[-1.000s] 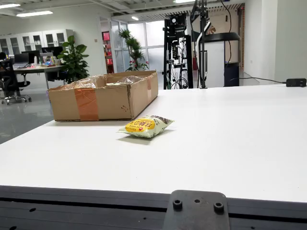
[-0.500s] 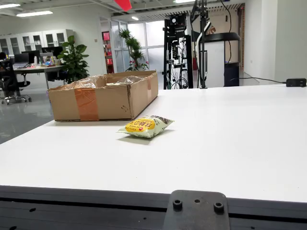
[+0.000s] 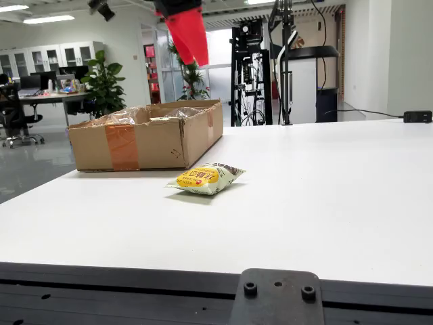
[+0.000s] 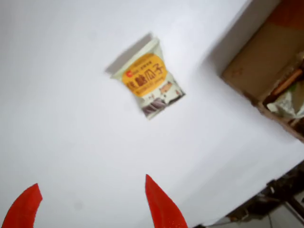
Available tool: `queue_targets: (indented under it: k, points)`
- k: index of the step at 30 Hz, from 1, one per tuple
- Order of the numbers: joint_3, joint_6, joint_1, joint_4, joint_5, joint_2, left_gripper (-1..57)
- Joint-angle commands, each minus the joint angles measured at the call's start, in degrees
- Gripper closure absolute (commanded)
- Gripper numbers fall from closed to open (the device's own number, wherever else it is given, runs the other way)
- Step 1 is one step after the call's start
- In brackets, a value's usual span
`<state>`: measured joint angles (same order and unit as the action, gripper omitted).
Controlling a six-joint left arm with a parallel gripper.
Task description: Grasp a snack and put it in the bin.
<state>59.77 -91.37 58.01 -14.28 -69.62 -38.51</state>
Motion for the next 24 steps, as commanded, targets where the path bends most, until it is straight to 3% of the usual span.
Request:
queue_targets:
  k: [1,9,24]
  points:
    - [-7.3,1.4,-1.1,0.0,-1.6,-6.1,14.5]
    - [-16.2,1.4,-4.5,-0.1,-2.7,-15.3,10.8]
    - [-22.1,1.4,-9.8,0.1,-3.1,-26.0,9.1]
